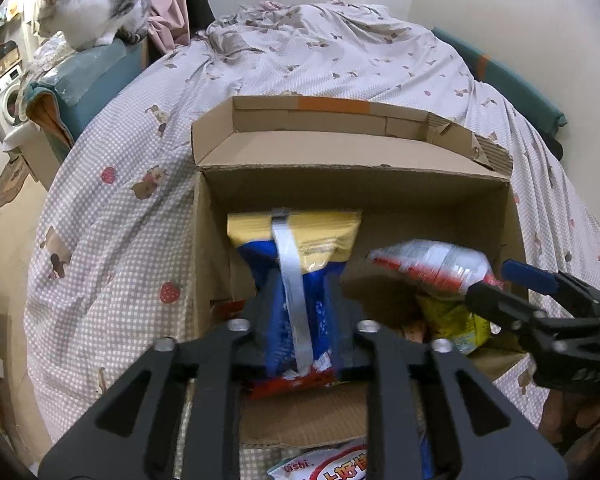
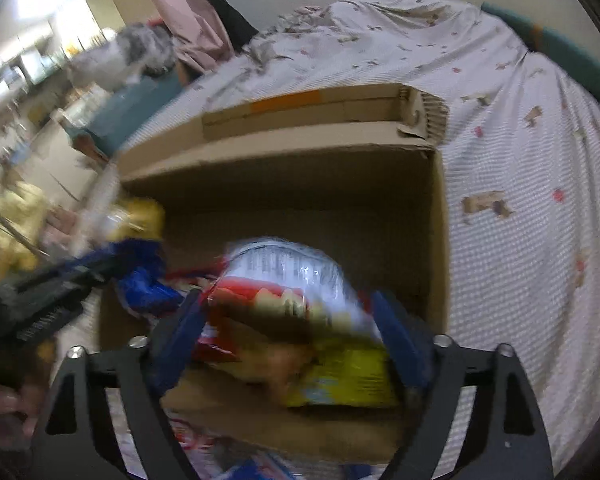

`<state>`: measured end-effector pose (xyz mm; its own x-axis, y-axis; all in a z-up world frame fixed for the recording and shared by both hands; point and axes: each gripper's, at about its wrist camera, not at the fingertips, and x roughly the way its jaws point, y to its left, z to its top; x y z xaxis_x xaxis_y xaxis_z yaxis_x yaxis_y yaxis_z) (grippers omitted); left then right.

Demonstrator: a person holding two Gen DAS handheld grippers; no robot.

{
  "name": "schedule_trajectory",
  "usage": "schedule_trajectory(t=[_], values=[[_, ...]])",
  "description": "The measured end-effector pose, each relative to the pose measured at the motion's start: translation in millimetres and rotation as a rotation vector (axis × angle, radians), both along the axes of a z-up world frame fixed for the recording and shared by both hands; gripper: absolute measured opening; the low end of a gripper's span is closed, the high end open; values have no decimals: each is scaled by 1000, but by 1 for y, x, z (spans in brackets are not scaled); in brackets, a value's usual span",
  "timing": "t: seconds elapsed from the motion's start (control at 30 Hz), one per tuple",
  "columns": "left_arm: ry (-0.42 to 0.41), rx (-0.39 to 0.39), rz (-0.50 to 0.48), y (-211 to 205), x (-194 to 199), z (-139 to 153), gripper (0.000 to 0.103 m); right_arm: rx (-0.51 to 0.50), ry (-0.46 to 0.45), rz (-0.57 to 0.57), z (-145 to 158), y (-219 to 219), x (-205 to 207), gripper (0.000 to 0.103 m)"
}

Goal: Organize snacks
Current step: 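Carry both packets into the box and open both tools to drop them, then grasp the red-and-white bar with the left tool while the right tool grasps the blue Lonely God bag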

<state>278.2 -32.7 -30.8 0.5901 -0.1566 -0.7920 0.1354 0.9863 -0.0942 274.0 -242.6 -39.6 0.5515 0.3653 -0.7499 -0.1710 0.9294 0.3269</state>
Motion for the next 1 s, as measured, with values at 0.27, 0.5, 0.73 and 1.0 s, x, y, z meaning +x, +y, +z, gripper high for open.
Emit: schedule_trajectory(t=[0.27, 0.5, 0.73, 1.0], values=[[-53, 23, 1, -1, -10, 8, 76, -3, 0, -18, 3, -5, -1, 94], [-49, -12, 15, 3, -17, 9, 85, -1, -34, -31, 18, -12, -11, 94], [-77, -11, 23, 10, -32, 20, 85, -7, -36, -31, 24, -15, -24, 94], [-81, -9, 37, 18, -51, 27, 85, -15, -43, -24, 33, -12, -44, 94]])
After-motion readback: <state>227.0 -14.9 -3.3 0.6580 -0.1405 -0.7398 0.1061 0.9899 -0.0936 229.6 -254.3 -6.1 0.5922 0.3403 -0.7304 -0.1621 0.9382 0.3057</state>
